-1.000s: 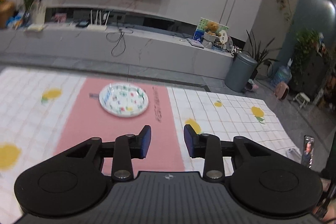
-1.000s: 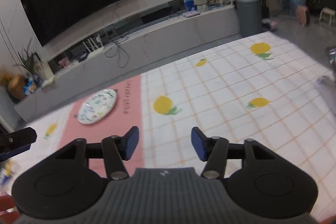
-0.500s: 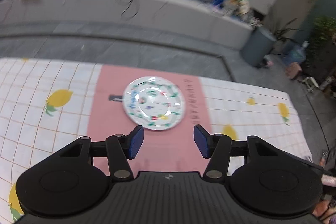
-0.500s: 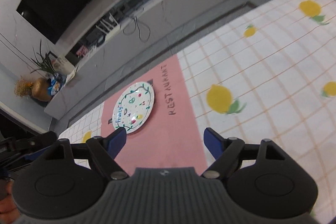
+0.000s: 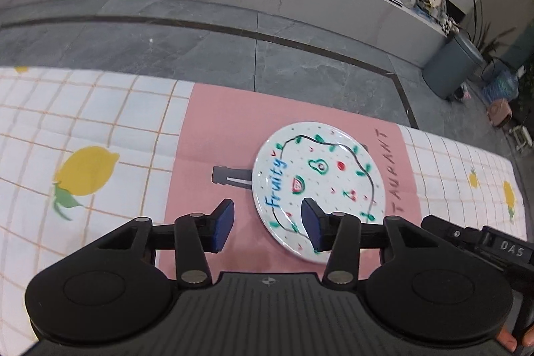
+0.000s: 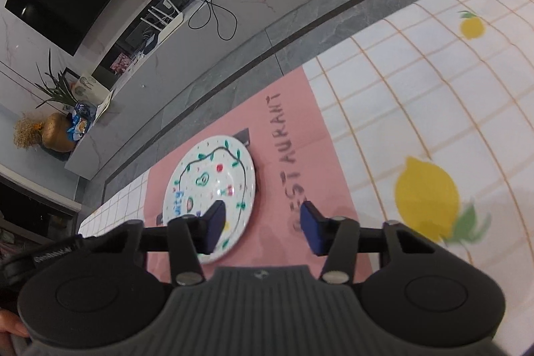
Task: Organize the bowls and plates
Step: 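Move both grippers to the white Fruity plate rim and close them, then lift the Fruity plate and carry it toward the glass bowl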
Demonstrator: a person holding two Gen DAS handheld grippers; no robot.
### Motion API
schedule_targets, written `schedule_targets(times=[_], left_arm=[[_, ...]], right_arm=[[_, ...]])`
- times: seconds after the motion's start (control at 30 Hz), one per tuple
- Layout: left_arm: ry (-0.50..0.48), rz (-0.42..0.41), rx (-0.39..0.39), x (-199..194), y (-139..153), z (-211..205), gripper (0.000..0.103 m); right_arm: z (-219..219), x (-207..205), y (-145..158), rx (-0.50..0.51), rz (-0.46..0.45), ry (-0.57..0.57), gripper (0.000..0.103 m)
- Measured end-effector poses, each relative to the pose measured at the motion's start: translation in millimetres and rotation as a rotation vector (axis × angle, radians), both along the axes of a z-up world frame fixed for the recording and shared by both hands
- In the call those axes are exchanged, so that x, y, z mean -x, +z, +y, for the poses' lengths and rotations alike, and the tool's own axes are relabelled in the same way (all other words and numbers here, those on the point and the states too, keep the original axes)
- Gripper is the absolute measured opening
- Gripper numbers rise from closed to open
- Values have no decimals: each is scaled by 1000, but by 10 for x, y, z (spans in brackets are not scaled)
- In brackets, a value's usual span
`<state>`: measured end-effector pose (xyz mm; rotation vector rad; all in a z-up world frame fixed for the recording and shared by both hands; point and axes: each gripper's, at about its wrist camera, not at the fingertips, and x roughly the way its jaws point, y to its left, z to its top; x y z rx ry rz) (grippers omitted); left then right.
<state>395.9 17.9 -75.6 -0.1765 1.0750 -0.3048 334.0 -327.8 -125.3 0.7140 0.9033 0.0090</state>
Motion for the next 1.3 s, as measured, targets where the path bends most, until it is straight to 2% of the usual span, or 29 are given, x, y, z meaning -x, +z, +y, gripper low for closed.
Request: schedule_targets(times=[0.07,0.13,0.23,0.37,0.57,0.8,0.97,1.07,1.3], left_arm=[[21,7,34,-57,-61,35,54],[27,15,57,-106,-125,62,51],[24,19,65,-154,-217,78,46],[44,30,84,-205,-320,105,44],[67,12,130,-247,-393,144,32],[40,0,104,-240,-390,48,15],[45,-6,56,-205,-350,-46,15],[28,-6,32,-186,-325,-68,15],[-3,-8,24,-131,-219,-69,12]], right_arm=[[26,-118,-61,-5,5,8,36],[67,-194,-119,-10,11,18,36],[119,-284,-182,8,11,34,34],[157,-369,-267,13,14,43,24],[157,-413,-339,8,-9,36,23],[183,-432,-353,23,-19,38,15],[200,-430,-386,-19,-3,35,6],[225,-417,-372,-8,2,28,6],[178,-327,-365,-59,39,-3,6]])
